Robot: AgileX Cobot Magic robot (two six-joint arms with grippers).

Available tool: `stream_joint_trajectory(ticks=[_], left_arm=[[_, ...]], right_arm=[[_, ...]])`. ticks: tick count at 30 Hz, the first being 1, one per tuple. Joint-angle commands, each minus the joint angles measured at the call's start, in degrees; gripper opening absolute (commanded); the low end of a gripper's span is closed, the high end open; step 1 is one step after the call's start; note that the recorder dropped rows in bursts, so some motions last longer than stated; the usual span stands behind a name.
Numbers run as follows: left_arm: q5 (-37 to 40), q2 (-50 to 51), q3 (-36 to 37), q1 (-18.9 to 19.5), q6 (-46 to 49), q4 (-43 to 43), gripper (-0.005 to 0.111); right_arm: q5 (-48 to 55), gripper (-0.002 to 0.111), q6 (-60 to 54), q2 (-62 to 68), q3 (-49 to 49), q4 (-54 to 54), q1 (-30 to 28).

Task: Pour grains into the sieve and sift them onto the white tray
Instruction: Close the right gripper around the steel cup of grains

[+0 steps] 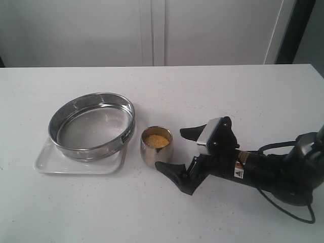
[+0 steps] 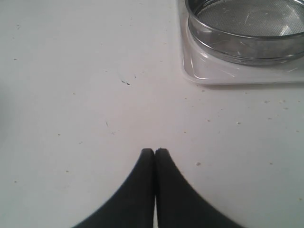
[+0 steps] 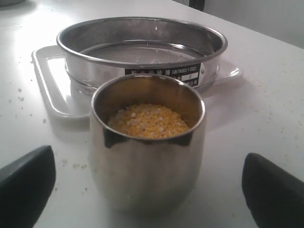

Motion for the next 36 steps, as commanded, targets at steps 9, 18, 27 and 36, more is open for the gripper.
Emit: stream_joint_trajectory(ticks=[9,18,27,36], left_arm=[[0.4,-0.2,0.5,-0.4,-0.2,-0.1,0.0],[0.4,-0.2,0.5,-0.4,-0.2,-0.1,0.0],[0.4,-0.2,0.5,-0.4,-0.2,-0.1,0.0],[0.4,-0.2,0.5,-0.4,-0.2,-0.1,0.0]], right_arm=[[-0.8,0.101,4.4,8.3,-8.6,5.0,5.5],[-0.8,0.101,7.0,10.6,-12.8,7.2,7.7],[-0.8,0.101,7.0,10.6,-14.6,8.9,8.8],[-0.8,0.101,7.5,10.6,-14.8,9.2,8.8]])
